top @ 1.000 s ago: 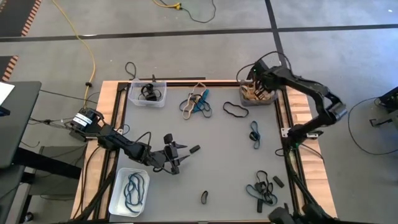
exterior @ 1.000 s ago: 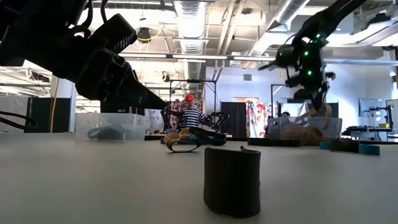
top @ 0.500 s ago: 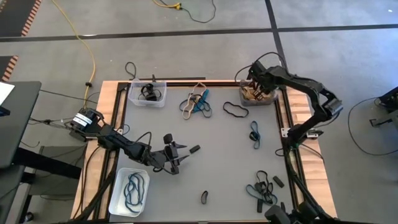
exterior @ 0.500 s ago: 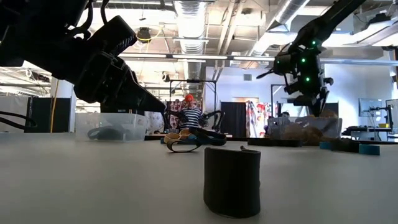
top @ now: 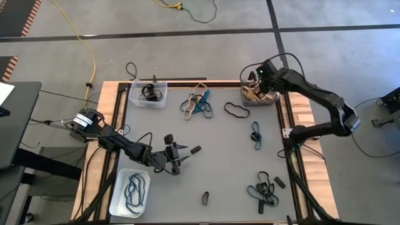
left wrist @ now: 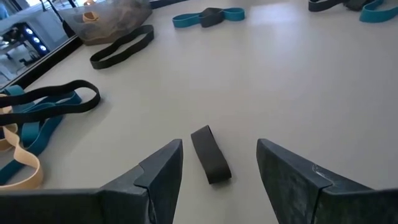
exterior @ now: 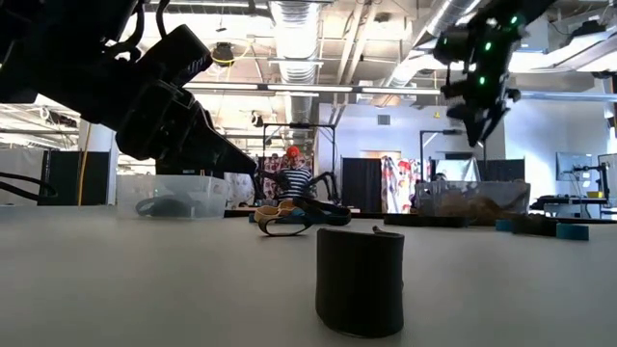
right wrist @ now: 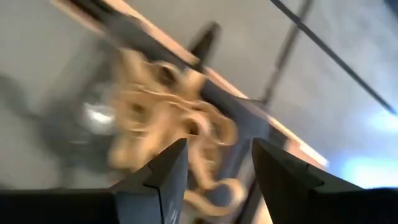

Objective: Sort rubber bands into baskets
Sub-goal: Put the black rubber band into the transparent bin

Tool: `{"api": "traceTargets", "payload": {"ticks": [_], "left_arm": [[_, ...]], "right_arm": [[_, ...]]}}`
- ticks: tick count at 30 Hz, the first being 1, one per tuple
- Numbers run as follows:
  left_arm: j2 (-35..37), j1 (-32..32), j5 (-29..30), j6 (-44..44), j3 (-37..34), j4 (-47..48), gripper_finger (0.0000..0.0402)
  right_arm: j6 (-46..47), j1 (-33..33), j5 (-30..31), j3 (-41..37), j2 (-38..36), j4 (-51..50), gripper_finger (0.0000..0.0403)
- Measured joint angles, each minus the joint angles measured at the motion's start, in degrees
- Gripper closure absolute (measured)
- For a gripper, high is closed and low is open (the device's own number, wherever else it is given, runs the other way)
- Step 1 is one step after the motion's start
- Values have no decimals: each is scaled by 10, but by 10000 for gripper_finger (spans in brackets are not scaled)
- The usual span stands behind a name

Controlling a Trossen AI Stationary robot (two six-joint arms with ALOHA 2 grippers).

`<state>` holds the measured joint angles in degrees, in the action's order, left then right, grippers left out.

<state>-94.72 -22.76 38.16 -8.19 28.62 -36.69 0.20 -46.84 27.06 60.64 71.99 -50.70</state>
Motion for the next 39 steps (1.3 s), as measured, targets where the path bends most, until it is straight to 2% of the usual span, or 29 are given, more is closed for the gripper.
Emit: {"api": "traceTargets", "payload": {"ticks": [7, 10, 18, 21, 24, 27, 31, 35, 39], "left_arm": [[0, 17, -16, -27, 0, 0, 205], [0, 29, -44, -43, 0, 0, 205], [0, 54, -112, -55, 0, 1, 205], [0, 62, -140, -62, 1, 13, 205], [0, 67, -141, -67, 16, 57, 205], [-1, 74, -134, -67, 36, 101, 205], [-1, 87, -112, -72, 46, 107, 205], [-3, 106, -166, -82, 47, 111, 205], [-31, 114, -182, -94, 53, 118, 205]], "right_arm": [[38, 112, -115, 0, -64, -7, 205], [63, 183, -126, 0, -76, -7, 206], [107, 372, -118, 0, -59, 35, 207], [117, 429, -84, 0, -44, 60, 207], [120, 477, -47, 0, -27, 85, 207], [120, 513, -16, 0, -8, 118, 207], [117, 546, 12, 0, 15, 160, 207], [113, 565, 17, 0, 39, 188, 207], [113, 578, 17, 0, 60, 200, 207]]}}
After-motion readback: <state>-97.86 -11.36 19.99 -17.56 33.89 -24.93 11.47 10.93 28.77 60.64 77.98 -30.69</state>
